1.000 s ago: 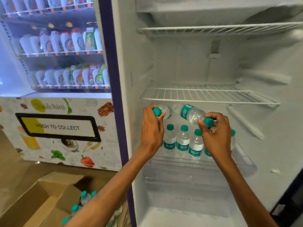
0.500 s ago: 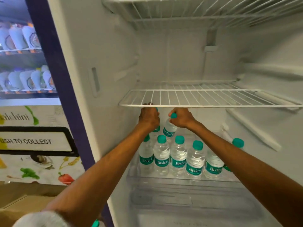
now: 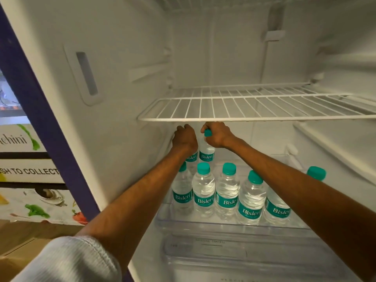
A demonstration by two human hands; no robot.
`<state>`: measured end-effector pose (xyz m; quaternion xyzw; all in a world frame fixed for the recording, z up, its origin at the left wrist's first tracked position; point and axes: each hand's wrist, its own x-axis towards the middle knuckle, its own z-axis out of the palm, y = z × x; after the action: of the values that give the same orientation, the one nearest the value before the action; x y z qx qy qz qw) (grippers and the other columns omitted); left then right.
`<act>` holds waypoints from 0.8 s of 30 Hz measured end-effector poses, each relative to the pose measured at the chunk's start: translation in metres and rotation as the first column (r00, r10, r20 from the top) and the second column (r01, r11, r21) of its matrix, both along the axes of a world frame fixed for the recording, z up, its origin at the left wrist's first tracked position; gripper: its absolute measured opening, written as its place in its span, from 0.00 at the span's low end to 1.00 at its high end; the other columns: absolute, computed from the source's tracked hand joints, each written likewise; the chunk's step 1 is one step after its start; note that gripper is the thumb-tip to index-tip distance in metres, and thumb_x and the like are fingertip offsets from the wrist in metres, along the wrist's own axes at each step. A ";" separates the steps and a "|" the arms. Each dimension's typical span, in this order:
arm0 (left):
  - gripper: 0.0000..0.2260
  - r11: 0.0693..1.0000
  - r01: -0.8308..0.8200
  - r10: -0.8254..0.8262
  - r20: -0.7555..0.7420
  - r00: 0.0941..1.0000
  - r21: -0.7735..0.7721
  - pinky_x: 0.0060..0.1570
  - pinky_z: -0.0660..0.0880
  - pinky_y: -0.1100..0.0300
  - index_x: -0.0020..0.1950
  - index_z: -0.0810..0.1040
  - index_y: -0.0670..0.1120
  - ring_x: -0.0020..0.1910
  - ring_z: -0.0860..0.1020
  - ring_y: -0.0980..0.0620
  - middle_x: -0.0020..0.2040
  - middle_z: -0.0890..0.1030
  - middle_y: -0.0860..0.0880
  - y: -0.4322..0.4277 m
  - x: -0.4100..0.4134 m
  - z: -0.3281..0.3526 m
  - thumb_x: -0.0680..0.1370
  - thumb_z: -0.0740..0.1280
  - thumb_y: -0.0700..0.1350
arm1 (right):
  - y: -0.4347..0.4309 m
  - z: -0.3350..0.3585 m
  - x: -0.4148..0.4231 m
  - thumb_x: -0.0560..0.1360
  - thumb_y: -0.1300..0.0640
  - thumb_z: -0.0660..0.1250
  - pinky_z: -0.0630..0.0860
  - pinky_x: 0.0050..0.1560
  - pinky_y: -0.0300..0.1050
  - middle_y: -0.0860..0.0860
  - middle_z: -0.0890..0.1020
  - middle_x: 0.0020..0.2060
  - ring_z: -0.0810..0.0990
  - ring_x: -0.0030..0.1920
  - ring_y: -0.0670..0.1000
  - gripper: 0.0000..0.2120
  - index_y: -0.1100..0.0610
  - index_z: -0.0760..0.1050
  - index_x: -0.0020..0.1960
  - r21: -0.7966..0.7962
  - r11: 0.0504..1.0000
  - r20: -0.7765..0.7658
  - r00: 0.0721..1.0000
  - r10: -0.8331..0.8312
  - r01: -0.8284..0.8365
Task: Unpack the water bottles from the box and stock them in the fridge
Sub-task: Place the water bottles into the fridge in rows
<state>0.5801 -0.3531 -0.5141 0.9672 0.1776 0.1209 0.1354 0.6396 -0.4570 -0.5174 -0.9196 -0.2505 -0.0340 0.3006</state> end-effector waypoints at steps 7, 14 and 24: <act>0.19 1.000 0.014 -0.015 0.030 0.999 0.013 0.62 0.73 0.52 0.69 0.66 0.43 0.63 0.74 0.43 0.65 0.73 0.41 0.000 -0.008 0.005 0.80 0.65 0.44 | 0.001 0.005 -0.003 0.75 0.57 0.71 0.71 0.65 0.48 0.55 0.73 0.67 0.74 0.64 0.56 0.25 0.56 0.68 0.69 -0.130 0.991 0.037 0.999 0.040 -0.035; 0.13 0.997 0.064 -0.070 0.213 0.974 0.036 0.47 0.71 0.58 0.65 0.69 0.45 0.57 0.76 0.44 0.61 0.75 0.43 -0.015 -0.037 0.024 0.81 0.63 0.41 | -0.014 0.017 -0.034 0.76 0.56 0.69 0.73 0.61 0.48 0.54 0.74 0.68 0.75 0.64 0.56 0.24 0.55 0.69 0.70 -0.133 0.990 0.092 0.995 0.050 -0.037; 0.18 0.978 0.200 -0.155 0.450 0.879 -0.053 0.53 0.75 0.51 0.69 0.70 0.44 0.60 0.74 0.45 0.63 0.75 0.43 -0.025 -0.155 0.021 0.80 0.59 0.35 | -0.043 0.036 -0.150 0.76 0.59 0.68 0.75 0.58 0.42 0.50 0.82 0.54 0.79 0.53 0.48 0.11 0.56 0.79 0.58 0.255 0.959 0.115 0.988 0.099 -0.126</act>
<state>0.4246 -0.3782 -0.4927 0.9185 0.0583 0.3164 0.2299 0.4897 -0.5001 -0.4810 -0.8534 -0.3106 -0.0960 0.4075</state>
